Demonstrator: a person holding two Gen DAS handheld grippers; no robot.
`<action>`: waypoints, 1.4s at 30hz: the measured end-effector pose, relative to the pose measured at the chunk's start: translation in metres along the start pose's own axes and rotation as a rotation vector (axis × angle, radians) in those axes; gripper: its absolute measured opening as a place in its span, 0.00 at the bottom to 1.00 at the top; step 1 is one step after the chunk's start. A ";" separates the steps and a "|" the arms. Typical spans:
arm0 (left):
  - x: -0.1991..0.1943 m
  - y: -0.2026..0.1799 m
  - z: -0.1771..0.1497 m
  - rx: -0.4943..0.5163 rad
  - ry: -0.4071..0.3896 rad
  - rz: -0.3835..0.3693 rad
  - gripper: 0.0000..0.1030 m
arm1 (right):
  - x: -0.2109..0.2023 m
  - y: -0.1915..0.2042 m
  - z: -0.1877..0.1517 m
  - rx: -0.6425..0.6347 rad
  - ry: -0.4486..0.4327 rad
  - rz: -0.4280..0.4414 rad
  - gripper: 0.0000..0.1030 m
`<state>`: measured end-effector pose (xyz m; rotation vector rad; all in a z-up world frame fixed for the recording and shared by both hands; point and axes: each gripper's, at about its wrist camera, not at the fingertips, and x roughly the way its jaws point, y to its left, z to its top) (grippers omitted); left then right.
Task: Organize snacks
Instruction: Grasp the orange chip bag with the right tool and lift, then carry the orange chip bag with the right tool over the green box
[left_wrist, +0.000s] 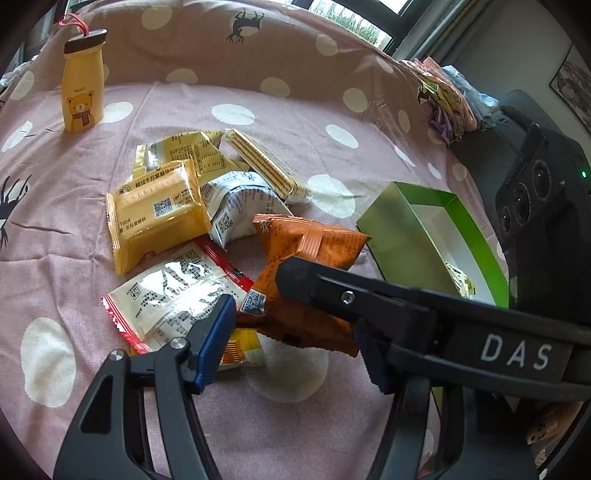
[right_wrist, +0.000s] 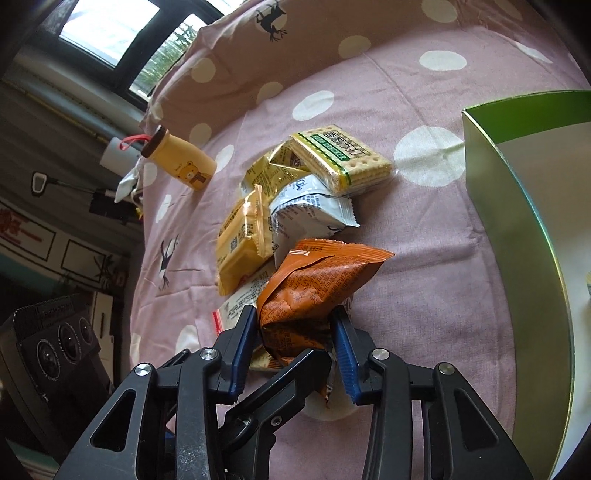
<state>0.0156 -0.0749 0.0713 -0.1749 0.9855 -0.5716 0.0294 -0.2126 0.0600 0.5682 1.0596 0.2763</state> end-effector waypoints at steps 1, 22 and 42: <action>-0.004 -0.001 0.000 0.006 -0.015 0.002 0.61 | -0.004 0.003 0.000 -0.007 -0.014 0.011 0.42; -0.046 -0.018 -0.001 0.069 -0.175 0.043 0.61 | -0.045 0.042 -0.009 -0.101 -0.183 0.066 0.42; -0.058 -0.066 0.002 0.175 -0.263 0.027 0.61 | -0.090 0.030 -0.011 -0.095 -0.312 0.084 0.42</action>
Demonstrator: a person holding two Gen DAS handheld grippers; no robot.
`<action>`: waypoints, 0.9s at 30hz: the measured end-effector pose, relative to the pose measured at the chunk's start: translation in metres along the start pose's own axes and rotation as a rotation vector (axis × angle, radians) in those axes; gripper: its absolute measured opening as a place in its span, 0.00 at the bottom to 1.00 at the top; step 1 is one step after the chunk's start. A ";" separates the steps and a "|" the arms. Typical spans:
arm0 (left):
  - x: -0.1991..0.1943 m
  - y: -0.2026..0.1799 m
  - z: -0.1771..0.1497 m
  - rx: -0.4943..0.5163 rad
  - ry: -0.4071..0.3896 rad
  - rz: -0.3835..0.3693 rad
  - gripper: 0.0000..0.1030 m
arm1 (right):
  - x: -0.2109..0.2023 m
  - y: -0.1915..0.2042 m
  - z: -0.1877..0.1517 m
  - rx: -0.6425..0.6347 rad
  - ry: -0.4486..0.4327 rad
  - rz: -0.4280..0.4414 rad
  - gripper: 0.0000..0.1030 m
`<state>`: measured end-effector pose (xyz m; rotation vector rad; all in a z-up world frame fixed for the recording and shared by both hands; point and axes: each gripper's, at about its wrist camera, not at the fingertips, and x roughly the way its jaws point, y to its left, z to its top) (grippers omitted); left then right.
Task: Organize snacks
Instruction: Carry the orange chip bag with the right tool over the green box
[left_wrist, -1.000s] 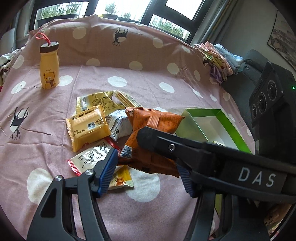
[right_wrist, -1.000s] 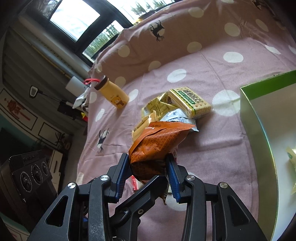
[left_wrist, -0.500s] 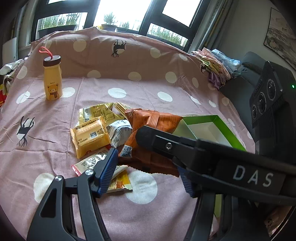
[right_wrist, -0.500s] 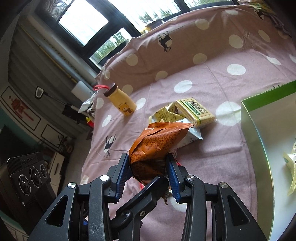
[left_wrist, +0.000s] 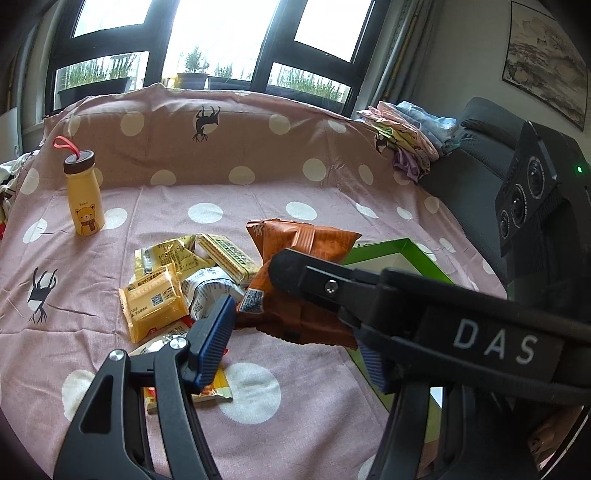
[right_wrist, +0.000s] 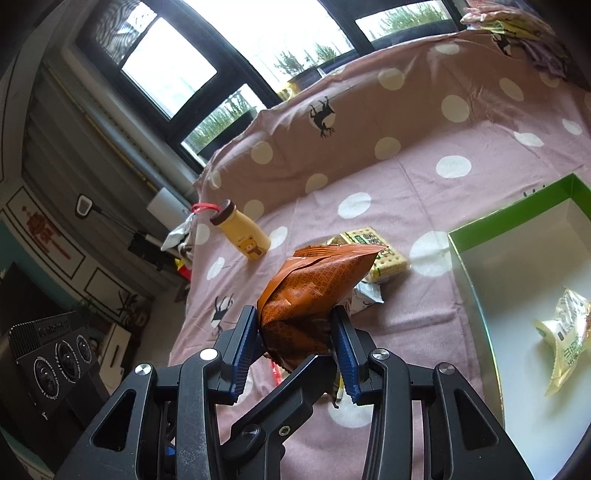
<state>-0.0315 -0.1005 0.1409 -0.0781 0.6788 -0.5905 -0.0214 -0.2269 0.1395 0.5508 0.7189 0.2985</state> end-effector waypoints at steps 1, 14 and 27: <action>0.000 -0.003 0.001 0.005 -0.003 -0.004 0.61 | -0.003 -0.001 0.000 0.002 -0.007 0.000 0.42; 0.019 -0.056 0.009 0.096 -0.008 -0.089 0.61 | -0.047 -0.045 0.008 0.107 -0.107 -0.033 0.42; 0.043 -0.095 0.009 0.153 0.021 -0.143 0.60 | -0.080 -0.082 0.007 0.211 -0.167 -0.078 0.42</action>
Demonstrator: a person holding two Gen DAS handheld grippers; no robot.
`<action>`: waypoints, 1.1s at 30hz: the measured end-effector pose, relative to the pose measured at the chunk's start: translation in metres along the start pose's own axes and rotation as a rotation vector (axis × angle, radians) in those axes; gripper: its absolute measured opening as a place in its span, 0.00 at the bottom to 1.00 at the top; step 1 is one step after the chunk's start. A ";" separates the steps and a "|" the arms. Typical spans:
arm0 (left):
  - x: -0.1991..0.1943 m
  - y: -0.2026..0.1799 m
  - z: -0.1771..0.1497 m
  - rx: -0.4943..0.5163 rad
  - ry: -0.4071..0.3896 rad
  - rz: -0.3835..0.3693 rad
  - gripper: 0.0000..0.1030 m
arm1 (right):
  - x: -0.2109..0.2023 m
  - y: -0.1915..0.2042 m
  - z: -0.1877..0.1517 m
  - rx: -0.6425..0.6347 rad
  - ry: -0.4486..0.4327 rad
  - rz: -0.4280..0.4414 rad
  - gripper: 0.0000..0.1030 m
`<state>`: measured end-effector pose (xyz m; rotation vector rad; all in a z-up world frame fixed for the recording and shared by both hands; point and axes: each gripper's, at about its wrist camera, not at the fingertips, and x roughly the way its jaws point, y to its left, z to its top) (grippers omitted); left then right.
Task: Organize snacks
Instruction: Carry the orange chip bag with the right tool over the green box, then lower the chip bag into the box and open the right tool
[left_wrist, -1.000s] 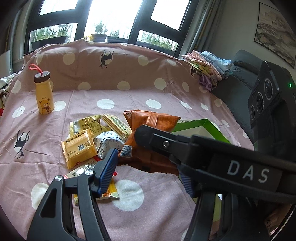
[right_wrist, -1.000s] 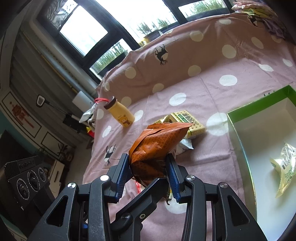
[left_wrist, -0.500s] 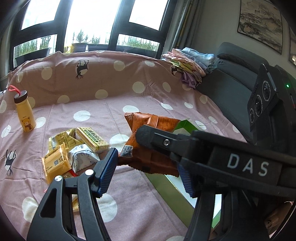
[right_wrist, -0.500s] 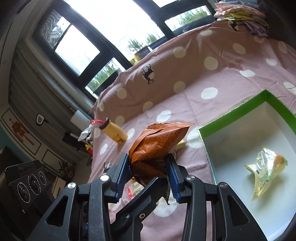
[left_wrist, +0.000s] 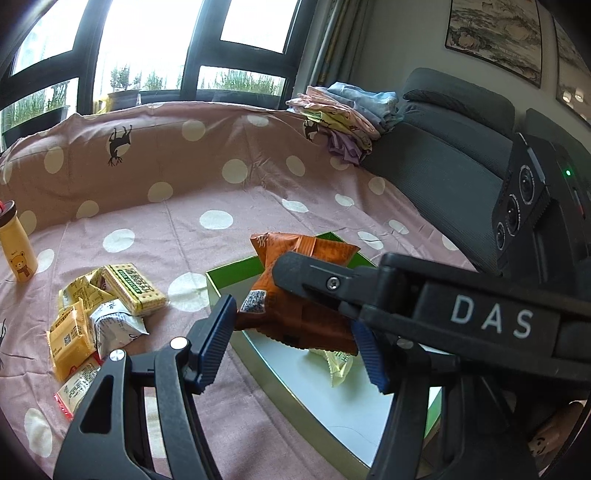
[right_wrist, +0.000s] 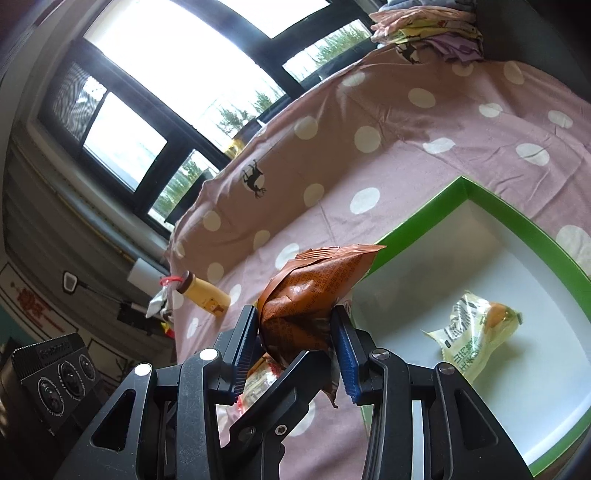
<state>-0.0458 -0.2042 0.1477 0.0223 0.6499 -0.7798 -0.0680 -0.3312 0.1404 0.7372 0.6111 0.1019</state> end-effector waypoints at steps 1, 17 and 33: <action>0.002 -0.002 0.000 0.000 0.005 -0.003 0.60 | -0.001 -0.002 0.000 0.004 0.000 -0.007 0.42; 0.042 -0.025 0.000 0.011 0.092 -0.126 0.51 | -0.015 -0.042 0.007 0.113 -0.025 -0.059 0.42; 0.057 -0.022 -0.008 -0.067 0.159 -0.183 0.51 | -0.008 -0.061 0.007 0.177 0.018 -0.138 0.42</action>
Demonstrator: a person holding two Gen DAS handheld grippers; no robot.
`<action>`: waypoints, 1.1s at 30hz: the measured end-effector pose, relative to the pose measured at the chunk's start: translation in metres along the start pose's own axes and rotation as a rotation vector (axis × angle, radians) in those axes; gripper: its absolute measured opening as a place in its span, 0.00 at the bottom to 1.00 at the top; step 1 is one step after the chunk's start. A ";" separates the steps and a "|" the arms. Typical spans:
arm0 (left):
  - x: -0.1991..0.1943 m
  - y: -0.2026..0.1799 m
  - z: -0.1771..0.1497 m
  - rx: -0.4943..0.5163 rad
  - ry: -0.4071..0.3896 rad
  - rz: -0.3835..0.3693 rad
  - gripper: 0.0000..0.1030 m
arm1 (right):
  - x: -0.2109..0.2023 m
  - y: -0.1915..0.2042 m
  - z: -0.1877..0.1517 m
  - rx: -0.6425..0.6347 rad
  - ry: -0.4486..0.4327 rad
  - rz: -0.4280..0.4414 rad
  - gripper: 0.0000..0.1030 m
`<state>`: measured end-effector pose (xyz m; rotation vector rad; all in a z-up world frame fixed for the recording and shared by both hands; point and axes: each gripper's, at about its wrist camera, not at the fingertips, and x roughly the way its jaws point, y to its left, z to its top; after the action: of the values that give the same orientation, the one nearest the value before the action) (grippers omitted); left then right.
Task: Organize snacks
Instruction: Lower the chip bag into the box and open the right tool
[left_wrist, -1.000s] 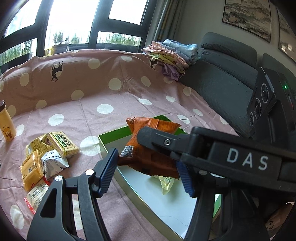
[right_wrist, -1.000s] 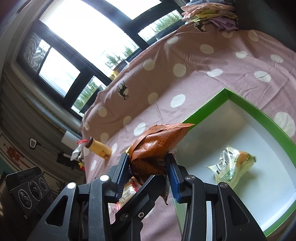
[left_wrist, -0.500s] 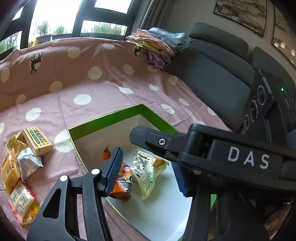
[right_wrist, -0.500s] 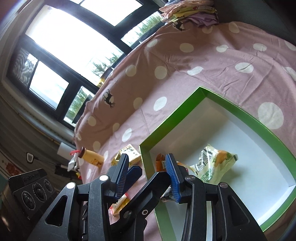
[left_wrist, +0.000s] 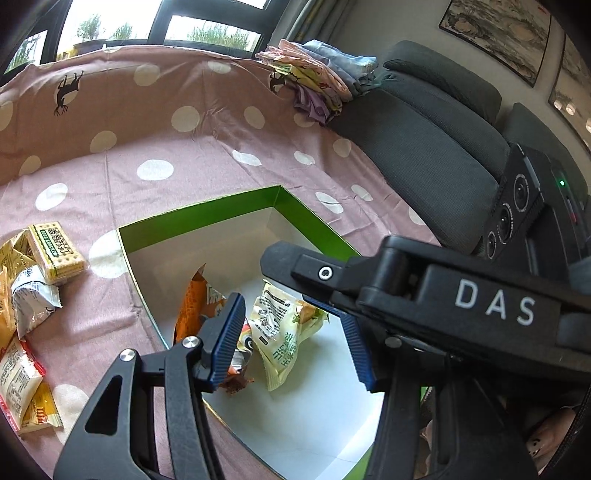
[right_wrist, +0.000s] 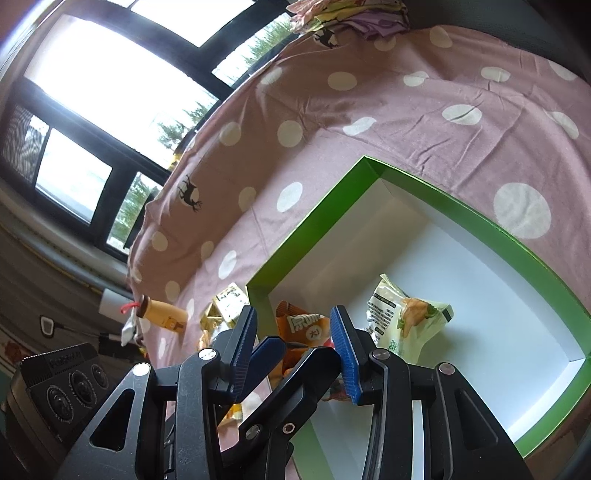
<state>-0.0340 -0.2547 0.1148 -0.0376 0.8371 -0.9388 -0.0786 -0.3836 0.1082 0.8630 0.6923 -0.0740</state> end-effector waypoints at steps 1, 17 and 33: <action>0.000 0.001 -0.001 -0.002 0.003 -0.004 0.51 | 0.000 0.000 0.000 -0.002 -0.001 -0.006 0.42; 0.007 0.003 -0.002 0.005 0.019 0.020 0.51 | 0.008 -0.003 -0.001 0.004 0.019 -0.050 0.42; 0.005 0.008 -0.002 -0.006 0.014 0.029 0.52 | 0.008 -0.018 0.002 0.069 0.021 -0.061 0.42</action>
<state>-0.0283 -0.2526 0.1070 -0.0241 0.8520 -0.9096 -0.0767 -0.3953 0.0925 0.9101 0.7397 -0.1442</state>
